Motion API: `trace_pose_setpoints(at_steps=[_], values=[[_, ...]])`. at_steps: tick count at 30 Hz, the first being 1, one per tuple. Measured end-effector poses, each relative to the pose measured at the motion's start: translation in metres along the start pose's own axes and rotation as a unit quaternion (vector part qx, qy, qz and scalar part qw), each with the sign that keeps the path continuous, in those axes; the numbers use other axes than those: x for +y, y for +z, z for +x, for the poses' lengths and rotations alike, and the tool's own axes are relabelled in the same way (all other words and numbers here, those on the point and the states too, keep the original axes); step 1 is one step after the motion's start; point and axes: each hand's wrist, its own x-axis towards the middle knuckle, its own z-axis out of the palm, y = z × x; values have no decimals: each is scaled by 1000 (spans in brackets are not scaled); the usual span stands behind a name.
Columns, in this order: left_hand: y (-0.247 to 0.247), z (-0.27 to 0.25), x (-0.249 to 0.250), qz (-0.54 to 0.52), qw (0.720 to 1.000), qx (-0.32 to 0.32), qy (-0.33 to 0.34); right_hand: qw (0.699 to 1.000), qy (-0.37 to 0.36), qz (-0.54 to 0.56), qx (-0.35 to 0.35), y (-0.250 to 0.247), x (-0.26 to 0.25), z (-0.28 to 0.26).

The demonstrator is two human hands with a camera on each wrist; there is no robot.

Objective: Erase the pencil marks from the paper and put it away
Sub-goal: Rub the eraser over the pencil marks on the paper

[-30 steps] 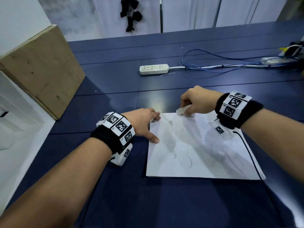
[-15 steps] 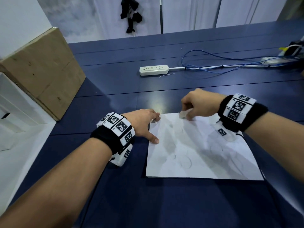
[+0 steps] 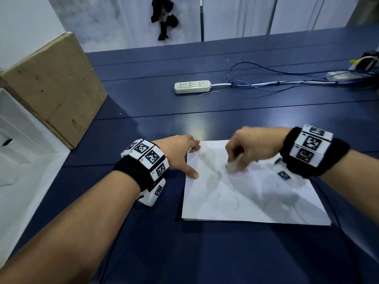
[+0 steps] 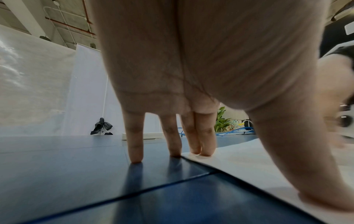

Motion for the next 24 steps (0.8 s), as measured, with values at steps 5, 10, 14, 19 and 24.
trace_pose_setpoints(at_steps=[5, 10, 14, 19, 24], values=[[0, 0, -1, -1, 1000, 1, 2, 998, 13, -53, 39, -7, 1, 12], [0, -1, 0, 1, 1000, 0, 0, 990, 55, -56, 120, -12, 12, 18], [0, -2, 0, 1, 1000, -3, 1, 999, -2, -10, -32, 3, -1, -7], [-1, -2, 1, -2, 1000, -5, -2, 992, 58, -56, 96, -12, 16, 14], [-1, -1, 1, -6, 1000, -5, -3, 998, 23, -28, 45, -5, 11, 4]])
